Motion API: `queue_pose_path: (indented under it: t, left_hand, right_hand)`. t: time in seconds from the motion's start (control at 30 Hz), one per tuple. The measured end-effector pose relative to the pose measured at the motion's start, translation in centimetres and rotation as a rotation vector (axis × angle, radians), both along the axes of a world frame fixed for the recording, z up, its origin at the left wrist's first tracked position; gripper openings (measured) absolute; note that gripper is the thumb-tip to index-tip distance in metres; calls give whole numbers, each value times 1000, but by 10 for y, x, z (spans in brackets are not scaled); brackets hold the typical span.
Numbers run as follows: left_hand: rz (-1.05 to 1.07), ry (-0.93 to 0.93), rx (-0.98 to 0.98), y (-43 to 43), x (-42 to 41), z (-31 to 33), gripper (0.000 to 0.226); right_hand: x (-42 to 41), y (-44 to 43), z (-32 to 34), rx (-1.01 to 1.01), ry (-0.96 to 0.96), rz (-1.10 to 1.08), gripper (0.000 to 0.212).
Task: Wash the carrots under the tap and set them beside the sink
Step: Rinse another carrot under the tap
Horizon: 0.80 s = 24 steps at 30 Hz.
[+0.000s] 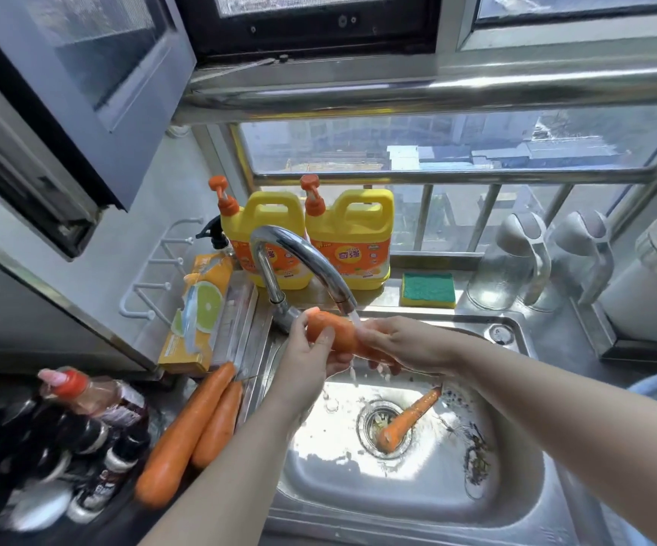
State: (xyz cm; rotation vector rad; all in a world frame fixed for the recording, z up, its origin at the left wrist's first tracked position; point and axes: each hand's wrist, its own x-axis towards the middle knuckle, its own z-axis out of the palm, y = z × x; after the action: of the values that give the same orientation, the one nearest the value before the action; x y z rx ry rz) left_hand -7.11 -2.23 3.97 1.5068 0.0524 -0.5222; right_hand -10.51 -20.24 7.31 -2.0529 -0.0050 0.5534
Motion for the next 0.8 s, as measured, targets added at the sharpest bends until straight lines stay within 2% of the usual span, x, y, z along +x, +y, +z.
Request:
queue_pose_path:
  t: [0.17,0.27,0.37,0.47,0.53,0.6,0.67,0.8]
  left_hand:
    - [0,-71,27,-2,-5,3,42]
    - [9,-70,86,1,-6,6,36]
    - [74,-14,90,3,-1,8,27]
    - [167,125,15,5,1,11,32]
    - [179,205,-22,8,0,16,32]
    - [82,202,57,15,-2,20,32]
    - [-70,131,207,24,-1,20,33]
    - [-271,-108,485,30,3,26,29]
  right_hand:
    - [5,7,-4,-58,-64,-158,43]
    - [-1,8,-2,-4,-22,-72,30]
    - [-1,1,-2,-258,-135,58,24]
    - [0,-7,-1,-652,-301,78,39]
    - [-1,-5,-5,-676,-350,25,50]
    - [-3,-2,-6,-628,-349,-60,62]
    - [-3,-2,-5,-661,-324,-99,73]
    - [1,-3,-2,-686,-295,-156,66]
